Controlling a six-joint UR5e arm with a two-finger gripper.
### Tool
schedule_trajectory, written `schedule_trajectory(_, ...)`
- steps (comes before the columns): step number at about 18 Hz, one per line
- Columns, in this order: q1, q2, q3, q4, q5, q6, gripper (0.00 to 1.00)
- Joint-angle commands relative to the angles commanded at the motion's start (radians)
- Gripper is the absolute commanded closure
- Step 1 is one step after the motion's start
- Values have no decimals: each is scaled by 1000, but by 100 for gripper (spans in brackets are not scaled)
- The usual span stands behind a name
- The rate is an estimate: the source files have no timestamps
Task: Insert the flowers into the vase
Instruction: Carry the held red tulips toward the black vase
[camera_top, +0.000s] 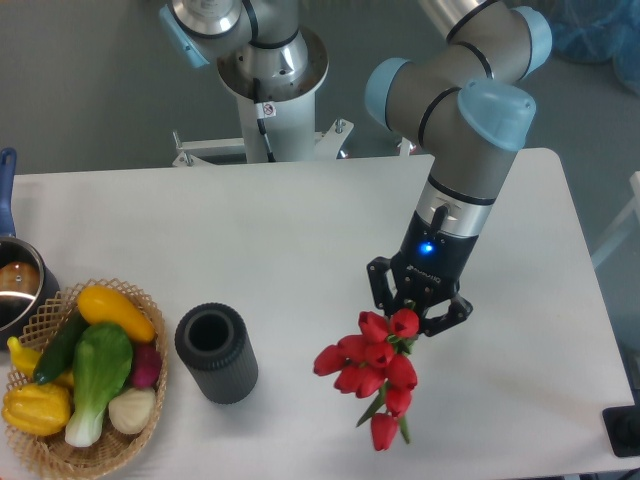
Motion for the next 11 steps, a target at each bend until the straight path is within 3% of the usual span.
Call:
schedule_trajectory(7,-12,18,0,8,-11,-2,84)
schedule_trajectory(11,-11,26,-6,12,-202,-2,79)
